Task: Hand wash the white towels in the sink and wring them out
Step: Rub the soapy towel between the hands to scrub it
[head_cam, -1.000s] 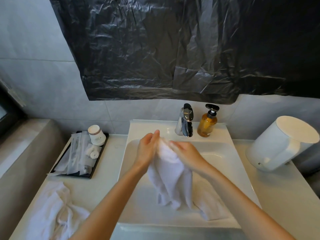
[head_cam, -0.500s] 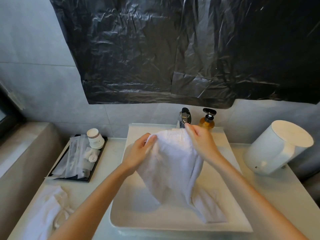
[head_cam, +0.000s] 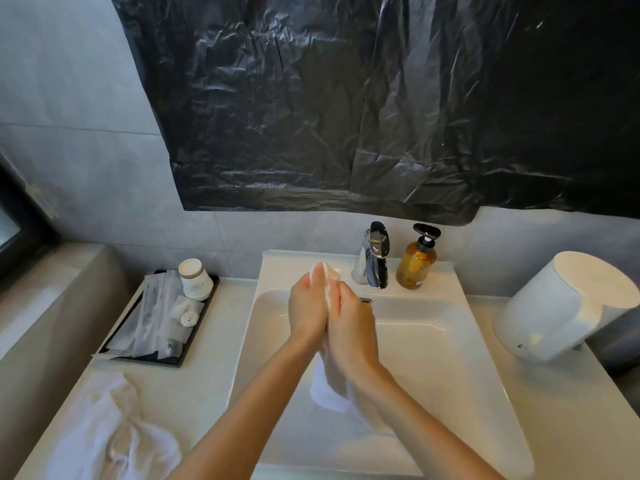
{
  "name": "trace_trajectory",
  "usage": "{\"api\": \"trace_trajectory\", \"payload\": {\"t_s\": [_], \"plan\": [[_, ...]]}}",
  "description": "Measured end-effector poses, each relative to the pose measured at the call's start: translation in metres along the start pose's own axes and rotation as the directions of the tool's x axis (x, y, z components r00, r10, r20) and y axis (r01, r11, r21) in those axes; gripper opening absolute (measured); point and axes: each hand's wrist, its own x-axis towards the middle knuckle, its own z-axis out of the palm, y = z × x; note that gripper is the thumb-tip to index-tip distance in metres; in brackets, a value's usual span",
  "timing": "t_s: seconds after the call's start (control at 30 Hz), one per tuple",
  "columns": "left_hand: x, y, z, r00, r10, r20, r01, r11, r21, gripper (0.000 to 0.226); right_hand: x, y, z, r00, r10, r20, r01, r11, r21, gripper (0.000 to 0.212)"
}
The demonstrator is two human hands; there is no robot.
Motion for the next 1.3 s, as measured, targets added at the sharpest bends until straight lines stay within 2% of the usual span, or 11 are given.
{"api": "trace_trajectory", "payload": {"t_s": [0.13, 0.27, 0.33, 0.47, 0.53, 0.63, 0.8, 0.93, 1.1, 1.2, 1.3], "plan": [[-0.027, -0.008, 0.015, 0.993, -0.063, 0.103, 0.062, 0.998, 0.017, 0.047, 0.044, 0.007, -0.017, 0.984, 0.152, -0.095, -0.148, 0.988, 0.05, 0.044], [-0.003, -0.002, 0.008, 0.992, 0.005, 0.126, -0.025, 0.987, 0.159, 0.034, 0.013, 0.0, -0.005, 0.997, 0.011, -0.073, -0.006, 0.998, 0.063, 0.041], [-0.001, -0.002, 0.006, 0.994, 0.016, 0.11, -0.037, 0.981, 0.189, 0.031, 0.018, 0.002, -0.006, 1.0, 0.023, -0.015, -0.022, 0.998, 0.053, 0.042], [-0.026, -0.004, 0.016, 0.983, -0.073, 0.169, 0.075, 0.997, 0.0, 0.046, 0.06, 0.007, -0.02, 0.973, 0.175, -0.151, -0.156, 0.979, 0.128, 0.043], [-0.016, 0.0, 0.012, 0.987, -0.06, 0.151, 0.063, 0.998, -0.018, 0.044, 0.044, 0.003, -0.014, 0.983, 0.117, -0.141, -0.097, 0.985, 0.142, 0.041], [-0.003, 0.002, 0.003, 0.998, -0.023, 0.065, 0.022, 1.0, 0.02, 0.042, 0.013, -0.002, -0.005, 1.0, -0.011, -0.008, 0.011, 1.0, 0.013, 0.039], [-0.019, 0.002, 0.012, 0.981, -0.103, 0.162, 0.109, 0.994, -0.029, 0.043, 0.046, -0.009, -0.023, 0.981, 0.132, -0.143, -0.118, 0.988, 0.105, 0.046], [0.003, 0.007, 0.0, 0.997, -0.03, 0.068, 0.03, 1.0, -0.001, 0.042, 0.013, -0.012, 0.004, 0.997, 0.033, -0.07, -0.031, 0.999, 0.03, 0.043], [-0.01, -0.006, 0.001, 0.991, -0.079, 0.109, 0.082, 0.996, -0.027, 0.044, 0.046, -0.014, -0.007, 0.973, 0.186, -0.136, -0.168, 0.977, 0.131, 0.046], [0.003, -0.004, -0.009, 0.995, -0.031, 0.097, 0.029, 0.999, 0.018, 0.039, 0.022, -0.013, 0.009, 0.991, 0.087, -0.103, -0.074, 0.989, 0.128, 0.038], [0.002, 0.0, -0.011, 0.999, -0.036, -0.035, 0.035, 0.999, -0.02, 0.043, 0.017, -0.012, 0.016, 1.0, 0.004, -0.006, -0.004, 0.999, 0.046, 0.041]]}}
